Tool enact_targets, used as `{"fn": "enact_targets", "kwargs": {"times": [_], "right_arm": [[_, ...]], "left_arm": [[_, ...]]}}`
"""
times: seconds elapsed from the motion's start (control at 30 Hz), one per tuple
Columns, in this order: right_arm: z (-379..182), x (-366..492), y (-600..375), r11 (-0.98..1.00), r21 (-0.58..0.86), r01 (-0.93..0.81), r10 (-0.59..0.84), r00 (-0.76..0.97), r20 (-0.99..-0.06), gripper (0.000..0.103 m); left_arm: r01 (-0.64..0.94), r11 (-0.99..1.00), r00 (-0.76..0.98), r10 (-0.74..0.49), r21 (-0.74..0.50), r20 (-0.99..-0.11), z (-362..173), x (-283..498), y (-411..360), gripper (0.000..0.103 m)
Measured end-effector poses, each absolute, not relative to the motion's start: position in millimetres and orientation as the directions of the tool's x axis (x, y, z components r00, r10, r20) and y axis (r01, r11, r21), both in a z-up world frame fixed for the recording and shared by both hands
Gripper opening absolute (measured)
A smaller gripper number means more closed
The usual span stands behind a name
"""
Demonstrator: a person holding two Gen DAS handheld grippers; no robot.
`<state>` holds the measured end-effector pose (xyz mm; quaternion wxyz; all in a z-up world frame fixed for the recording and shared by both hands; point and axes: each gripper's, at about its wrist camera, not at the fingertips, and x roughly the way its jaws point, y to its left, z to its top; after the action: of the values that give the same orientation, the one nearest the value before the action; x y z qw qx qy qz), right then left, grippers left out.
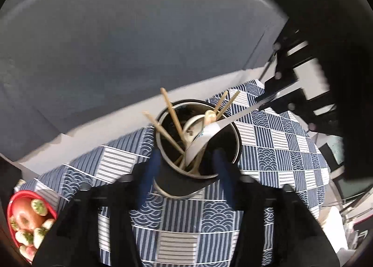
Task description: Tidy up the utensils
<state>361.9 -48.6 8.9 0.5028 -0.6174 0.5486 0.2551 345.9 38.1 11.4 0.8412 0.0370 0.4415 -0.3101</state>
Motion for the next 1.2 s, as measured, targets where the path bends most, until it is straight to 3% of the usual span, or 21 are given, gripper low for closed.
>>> {"fn": "enact_targets", "kwargs": {"times": [0.07,0.1,0.17,0.2,0.23,0.3,0.37,0.73,1.0,1.2], "right_arm": [[11,363,-44,0.106,-0.356,-0.928,-0.399,0.289,-0.870,0.007],[13,364,-43,0.108,-0.370,-0.923,-0.387,0.304,-0.871,0.012],[25,365,-41,0.143,-0.386,-0.911,-0.338,0.321,-0.885,0.044],[30,364,-41,0.154,-0.391,-0.908,-0.317,0.329,-0.890,0.070],[38,360,-41,0.169,-0.400,-0.901,-0.284,0.344,-0.895,0.081],[49,358,-44,0.198,-0.425,-0.883,-0.236,0.378,-0.895,0.087],[61,353,-48,0.238,-0.451,-0.860,-0.193,0.413,-0.890,0.087],[91,313,-84,0.516,-0.468,-0.718,0.002,0.547,-0.837,0.088],[79,269,-137,0.757,-0.355,-0.548,0.090,0.626,-0.775,0.092],[51,225,-161,0.829,-0.256,-0.498,0.154,0.643,-0.751,0.093]], "left_arm": [[0.552,0.804,0.424,-0.499,-0.221,-0.756,14,340,49,0.070],[0.545,0.809,0.433,-0.495,-0.218,-0.754,14,337,54,0.078],[0.532,0.820,0.447,-0.483,-0.211,-0.753,13,333,63,0.081],[0.523,0.824,0.447,-0.482,-0.217,-0.753,12,330,69,0.085],[0.512,0.831,0.453,-0.477,-0.218,-0.753,12,328,74,0.091],[0.488,0.849,0.479,-0.456,-0.205,-0.750,12,321,84,0.093],[0.471,0.858,0.488,-0.446,-0.204,-0.750,13,316,91,0.097],[0.363,0.924,0.562,-0.323,-0.124,-0.761,34,275,110,0.097],[0.263,0.960,0.629,-0.247,-0.098,-0.737,54,230,103,0.097],[0.162,0.982,0.662,-0.179,-0.095,-0.728,47,199,91,0.097]]}}
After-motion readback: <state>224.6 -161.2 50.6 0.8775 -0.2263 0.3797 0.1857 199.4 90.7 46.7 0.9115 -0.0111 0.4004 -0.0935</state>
